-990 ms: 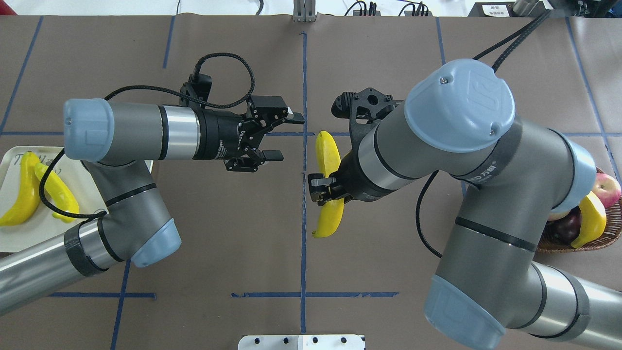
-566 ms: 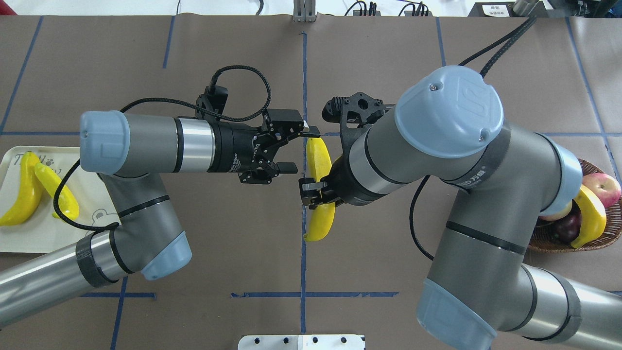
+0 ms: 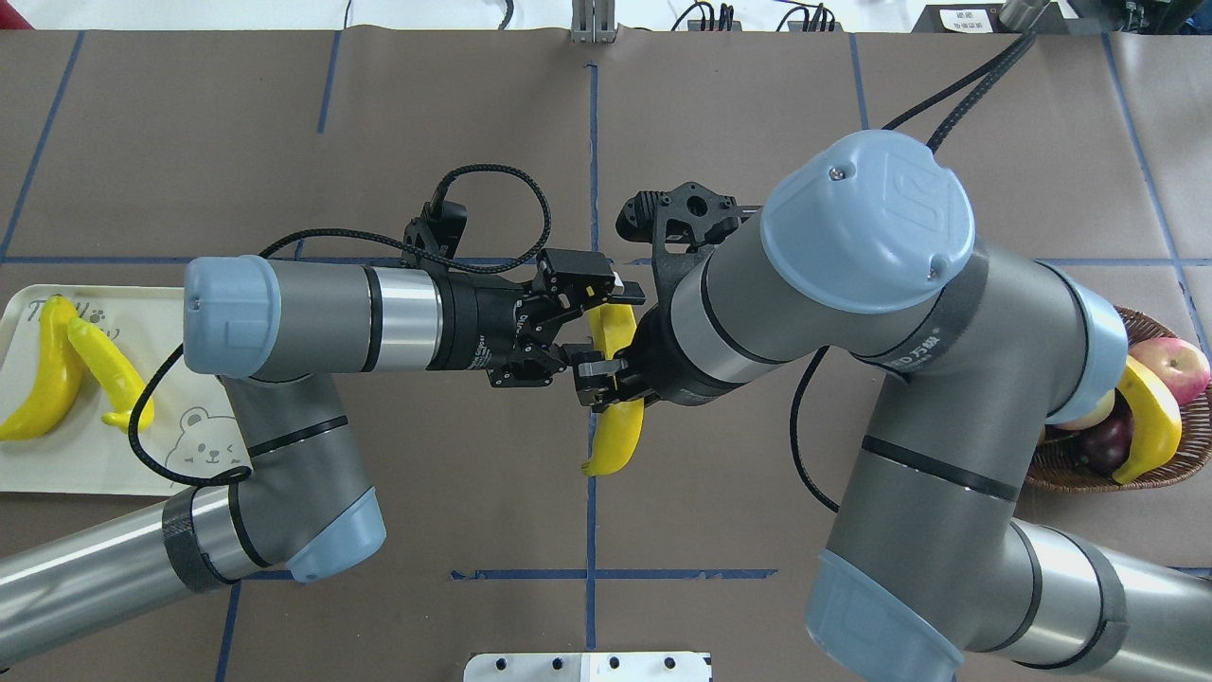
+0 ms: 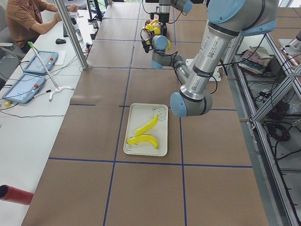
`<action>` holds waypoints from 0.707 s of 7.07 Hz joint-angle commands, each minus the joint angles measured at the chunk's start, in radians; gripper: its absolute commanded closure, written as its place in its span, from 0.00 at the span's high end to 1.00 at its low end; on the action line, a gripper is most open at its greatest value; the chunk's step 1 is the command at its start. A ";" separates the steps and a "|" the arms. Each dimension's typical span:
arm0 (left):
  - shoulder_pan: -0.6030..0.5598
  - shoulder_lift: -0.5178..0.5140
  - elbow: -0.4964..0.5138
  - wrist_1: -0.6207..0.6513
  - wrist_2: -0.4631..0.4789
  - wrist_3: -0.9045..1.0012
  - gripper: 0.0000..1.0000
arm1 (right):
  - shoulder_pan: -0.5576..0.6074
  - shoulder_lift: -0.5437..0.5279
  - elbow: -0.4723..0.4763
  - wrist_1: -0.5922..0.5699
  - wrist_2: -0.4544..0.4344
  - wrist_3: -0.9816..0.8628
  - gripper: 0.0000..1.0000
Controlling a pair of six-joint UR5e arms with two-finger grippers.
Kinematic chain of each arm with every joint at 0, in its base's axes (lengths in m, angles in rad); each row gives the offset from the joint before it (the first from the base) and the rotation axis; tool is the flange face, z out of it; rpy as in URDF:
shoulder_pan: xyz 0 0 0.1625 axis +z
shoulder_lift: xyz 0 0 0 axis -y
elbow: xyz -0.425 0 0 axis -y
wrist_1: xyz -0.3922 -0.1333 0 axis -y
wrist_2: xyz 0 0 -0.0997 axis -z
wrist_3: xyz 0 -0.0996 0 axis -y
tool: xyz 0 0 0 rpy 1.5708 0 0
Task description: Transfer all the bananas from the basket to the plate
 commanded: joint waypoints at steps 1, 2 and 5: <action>0.003 0.029 -0.035 0.002 0.006 0.047 0.01 | -0.005 0.000 0.000 -0.002 -0.001 0.000 0.10; 0.004 0.053 -0.066 0.000 -0.003 0.083 0.00 | -0.006 0.000 0.000 0.002 0.001 0.003 0.68; 0.004 0.055 -0.068 0.015 -0.008 0.083 0.00 | -0.008 -0.007 0.002 0.063 0.001 0.090 1.00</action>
